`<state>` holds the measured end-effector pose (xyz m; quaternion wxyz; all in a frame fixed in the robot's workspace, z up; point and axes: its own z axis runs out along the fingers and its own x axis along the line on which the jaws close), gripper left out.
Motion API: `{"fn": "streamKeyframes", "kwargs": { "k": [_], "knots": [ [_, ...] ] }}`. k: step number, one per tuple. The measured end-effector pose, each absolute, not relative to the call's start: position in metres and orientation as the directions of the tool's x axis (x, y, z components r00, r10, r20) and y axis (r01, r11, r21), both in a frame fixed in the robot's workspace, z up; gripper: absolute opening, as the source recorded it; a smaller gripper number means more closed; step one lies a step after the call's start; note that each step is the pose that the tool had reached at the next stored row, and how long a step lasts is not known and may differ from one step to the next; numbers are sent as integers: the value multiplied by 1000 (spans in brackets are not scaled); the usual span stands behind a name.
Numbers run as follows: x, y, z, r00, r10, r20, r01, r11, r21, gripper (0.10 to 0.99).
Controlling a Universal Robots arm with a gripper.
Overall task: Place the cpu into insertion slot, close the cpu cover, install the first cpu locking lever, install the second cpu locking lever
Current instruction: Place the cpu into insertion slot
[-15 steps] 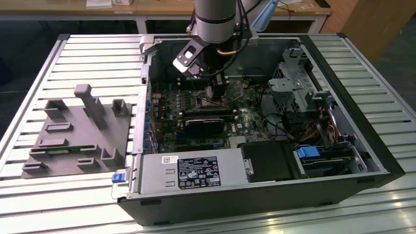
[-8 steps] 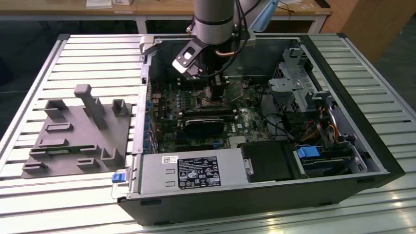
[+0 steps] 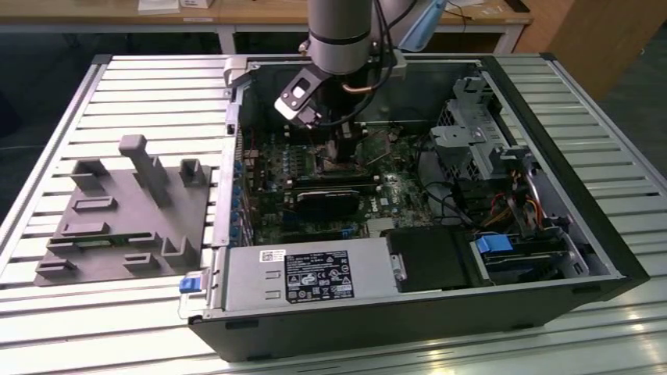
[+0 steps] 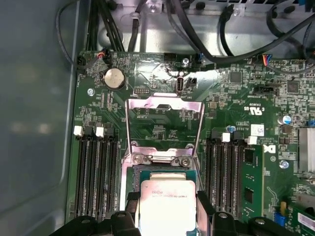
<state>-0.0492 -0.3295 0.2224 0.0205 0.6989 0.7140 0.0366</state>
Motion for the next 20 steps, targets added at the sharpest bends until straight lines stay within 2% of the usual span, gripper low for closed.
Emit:
{"fn": "streamKeyframes", "kwargs": {
  "k": [20],
  "knots": [
    [-53, -324, 204, 7, 1000, 22, 997, -8, 81, 537]
  ]
}}
